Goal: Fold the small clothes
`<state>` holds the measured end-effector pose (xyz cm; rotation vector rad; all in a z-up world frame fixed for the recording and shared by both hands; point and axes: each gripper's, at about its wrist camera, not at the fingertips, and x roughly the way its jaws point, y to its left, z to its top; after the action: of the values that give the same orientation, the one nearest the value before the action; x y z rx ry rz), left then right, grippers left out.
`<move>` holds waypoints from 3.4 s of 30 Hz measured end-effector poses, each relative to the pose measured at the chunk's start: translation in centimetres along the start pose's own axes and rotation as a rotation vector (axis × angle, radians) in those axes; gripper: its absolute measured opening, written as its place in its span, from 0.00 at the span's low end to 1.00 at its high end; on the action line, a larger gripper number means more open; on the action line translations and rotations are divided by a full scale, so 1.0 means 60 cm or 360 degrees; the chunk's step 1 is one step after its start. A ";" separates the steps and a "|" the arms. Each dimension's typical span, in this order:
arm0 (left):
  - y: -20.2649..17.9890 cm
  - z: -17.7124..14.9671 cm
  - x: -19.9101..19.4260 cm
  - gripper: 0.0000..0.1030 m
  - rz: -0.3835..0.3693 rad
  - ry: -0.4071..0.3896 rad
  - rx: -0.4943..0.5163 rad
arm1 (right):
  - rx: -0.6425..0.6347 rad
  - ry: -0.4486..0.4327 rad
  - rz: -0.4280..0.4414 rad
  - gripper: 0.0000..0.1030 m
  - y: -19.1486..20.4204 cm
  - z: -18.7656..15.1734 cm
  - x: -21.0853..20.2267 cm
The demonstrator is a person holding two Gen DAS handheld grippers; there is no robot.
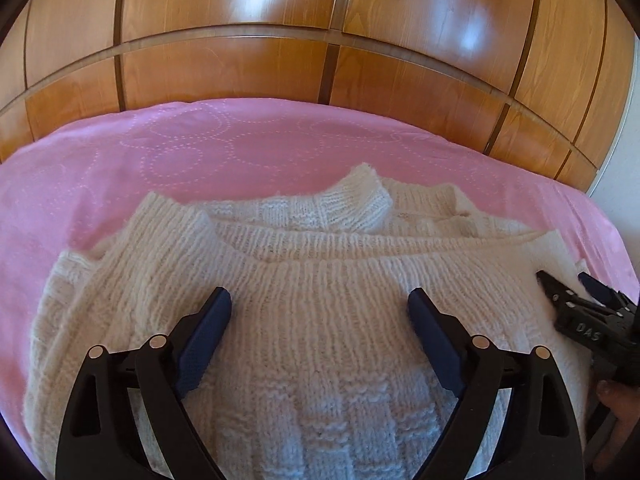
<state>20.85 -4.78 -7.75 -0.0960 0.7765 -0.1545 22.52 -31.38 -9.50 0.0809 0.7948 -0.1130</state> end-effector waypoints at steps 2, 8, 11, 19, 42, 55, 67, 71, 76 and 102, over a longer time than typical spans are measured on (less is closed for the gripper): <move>-0.002 -0.002 0.000 0.88 0.0015 -0.0003 0.0017 | 0.0035 -0.0045 0.0046 0.98 -0.007 -0.004 -0.010; 0.000 -0.004 -0.002 0.88 0.0009 -0.0011 0.0017 | 0.0104 -0.0153 -0.0086 0.98 -0.014 -0.009 -0.048; 0.000 -0.005 -0.003 0.89 0.0008 -0.0011 0.0014 | 0.0068 -0.0092 -0.0106 0.98 -0.001 -0.025 -0.072; -0.001 -0.005 -0.002 0.89 0.0006 -0.0011 0.0012 | -0.0133 -0.0173 -0.0085 0.98 0.034 -0.091 -0.141; 0.042 -0.019 -0.076 0.92 -0.0040 -0.0075 -0.0086 | -0.0211 -0.0238 -0.0067 0.98 0.018 -0.162 -0.149; 0.216 -0.065 -0.098 0.92 0.0211 0.0064 -0.0470 | -0.0205 -0.0254 -0.0064 0.98 0.017 -0.166 -0.152; 0.238 -0.102 -0.138 0.92 -0.0028 0.0050 -0.0494 | -0.0205 -0.0255 -0.0061 0.98 0.017 -0.166 -0.152; 0.249 -0.116 -0.151 0.92 -0.0269 0.0053 -0.0564 | -0.0204 -0.0256 -0.0060 0.98 0.017 -0.166 -0.152; 0.255 -0.122 -0.146 0.67 -0.0385 0.0055 -0.0590 | -0.0206 -0.0260 -0.0061 0.98 0.017 -0.166 -0.153; 0.259 -0.059 -0.060 0.53 -0.0473 0.0163 -0.0778 | -0.0206 -0.0263 -0.0061 0.98 0.017 -0.167 -0.153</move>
<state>17.45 11.04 -10.02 -0.6726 0.8872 -0.2501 9.18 -28.60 -9.92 -0.0657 0.6371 -0.1027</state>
